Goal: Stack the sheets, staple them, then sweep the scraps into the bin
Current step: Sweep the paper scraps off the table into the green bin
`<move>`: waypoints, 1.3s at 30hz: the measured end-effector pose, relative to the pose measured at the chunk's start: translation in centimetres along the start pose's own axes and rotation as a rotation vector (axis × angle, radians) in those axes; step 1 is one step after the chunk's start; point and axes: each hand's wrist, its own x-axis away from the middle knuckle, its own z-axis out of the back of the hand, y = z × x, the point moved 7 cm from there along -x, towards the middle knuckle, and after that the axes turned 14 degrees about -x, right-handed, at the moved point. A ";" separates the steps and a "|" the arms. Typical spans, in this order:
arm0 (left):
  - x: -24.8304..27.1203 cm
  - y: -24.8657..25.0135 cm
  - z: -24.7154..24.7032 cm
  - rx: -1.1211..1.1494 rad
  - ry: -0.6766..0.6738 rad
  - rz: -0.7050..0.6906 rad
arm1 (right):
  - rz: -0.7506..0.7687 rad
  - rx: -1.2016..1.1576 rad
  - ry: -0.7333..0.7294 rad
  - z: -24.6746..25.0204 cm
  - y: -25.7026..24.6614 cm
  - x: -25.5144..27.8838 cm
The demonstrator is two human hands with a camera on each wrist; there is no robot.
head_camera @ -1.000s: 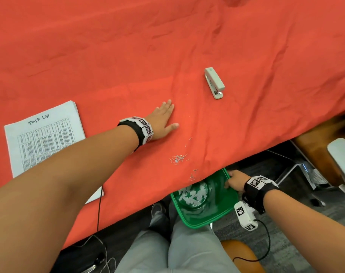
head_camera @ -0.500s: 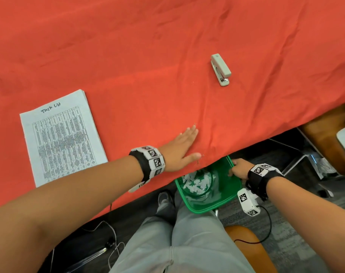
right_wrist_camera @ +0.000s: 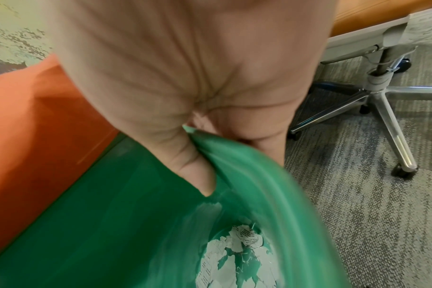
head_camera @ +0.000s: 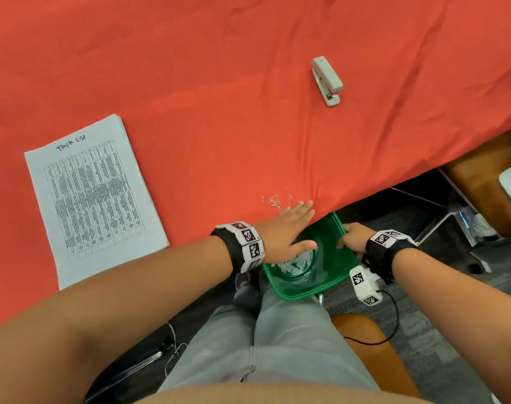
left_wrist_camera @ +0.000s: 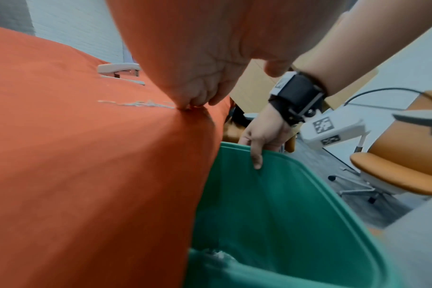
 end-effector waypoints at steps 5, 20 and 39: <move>1.7 0.1 0.9 0.171 0.127 0.050 | 0.004 0.034 -0.001 -0.2 -0.3 0.3; 1.2 2.4 -4.6 -0.092 -0.026 0.048 | 0.024 0.018 0.005 -0.6 -0.9 0.7; 0.3 0.5 -3.6 -0.365 0.101 0.113 | 0.008 0.044 -0.010 -0.6 -1.0 1.2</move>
